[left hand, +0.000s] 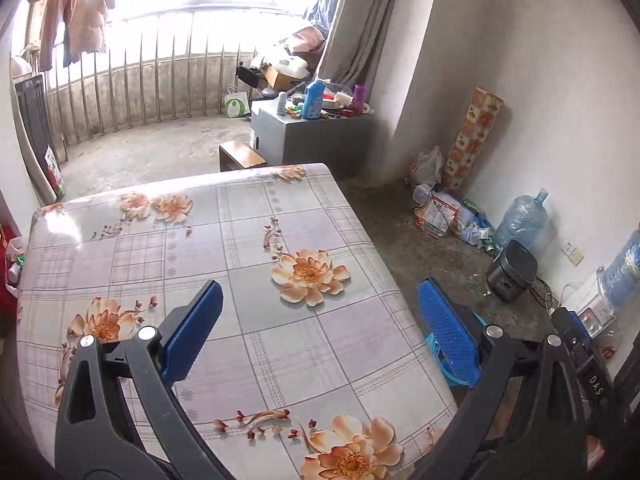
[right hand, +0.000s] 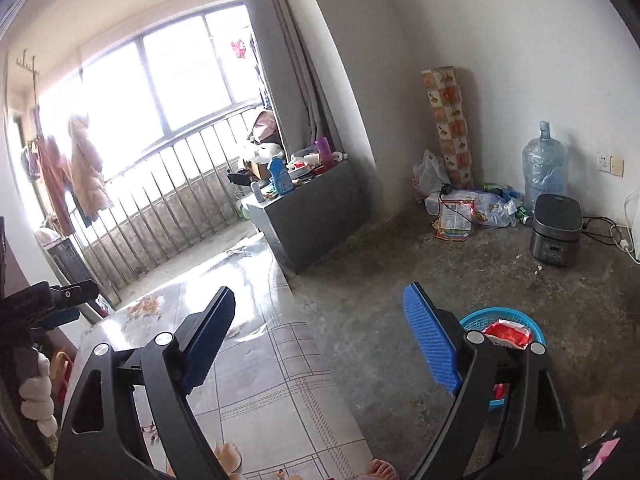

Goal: Collect trash

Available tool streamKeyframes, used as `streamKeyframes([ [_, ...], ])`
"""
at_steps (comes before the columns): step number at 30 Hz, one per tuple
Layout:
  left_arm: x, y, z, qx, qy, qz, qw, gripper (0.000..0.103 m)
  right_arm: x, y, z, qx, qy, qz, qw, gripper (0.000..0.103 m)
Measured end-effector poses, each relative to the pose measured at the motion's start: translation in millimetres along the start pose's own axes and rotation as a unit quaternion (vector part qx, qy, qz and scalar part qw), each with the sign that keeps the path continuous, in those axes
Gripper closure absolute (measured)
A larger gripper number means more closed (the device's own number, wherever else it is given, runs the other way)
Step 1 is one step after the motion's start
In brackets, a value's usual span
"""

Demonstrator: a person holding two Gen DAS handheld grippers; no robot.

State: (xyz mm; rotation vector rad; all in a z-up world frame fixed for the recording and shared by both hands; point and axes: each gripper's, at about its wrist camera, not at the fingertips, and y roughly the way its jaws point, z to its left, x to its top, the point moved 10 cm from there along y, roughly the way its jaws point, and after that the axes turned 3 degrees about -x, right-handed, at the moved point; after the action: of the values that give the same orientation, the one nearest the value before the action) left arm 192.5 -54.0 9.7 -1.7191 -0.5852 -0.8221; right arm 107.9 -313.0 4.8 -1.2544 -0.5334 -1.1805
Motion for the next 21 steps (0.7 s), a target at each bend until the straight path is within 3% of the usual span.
streamKeyframes([
  [2,-2.9,-14.3,15.5,0.021,0.012,-0.019,0.9995,0.009,1.3,-6.6,16.9,-0.001,-0.021,-0.009,1.000,0.011],
  [6,-11.6,-33.9,34.6,0.013,-0.001,-0.036,0.9993,0.009,-0.1,-17.8,44.7,-0.009,-0.055,-0.022,0.998,0.007],
  [11,-39.1,-42.5,49.9,0.072,0.006,-0.034,0.9968,0.009,-5.6,-31.0,73.4,-0.014,-0.084,-0.027,0.996,0.007],
  [16,-84.7,-35.9,49.0,0.079,0.017,0.006,0.9967,0.009,-21.1,-40.3,84.1,-0.036,-0.114,-0.016,0.993,0.007],
  [21,-144.4,-12.9,41.6,0.069,0.014,0.103,0.9922,0.009,-68.7,-29.8,74.9,-0.071,-0.144,0.080,0.984,0.007],
])
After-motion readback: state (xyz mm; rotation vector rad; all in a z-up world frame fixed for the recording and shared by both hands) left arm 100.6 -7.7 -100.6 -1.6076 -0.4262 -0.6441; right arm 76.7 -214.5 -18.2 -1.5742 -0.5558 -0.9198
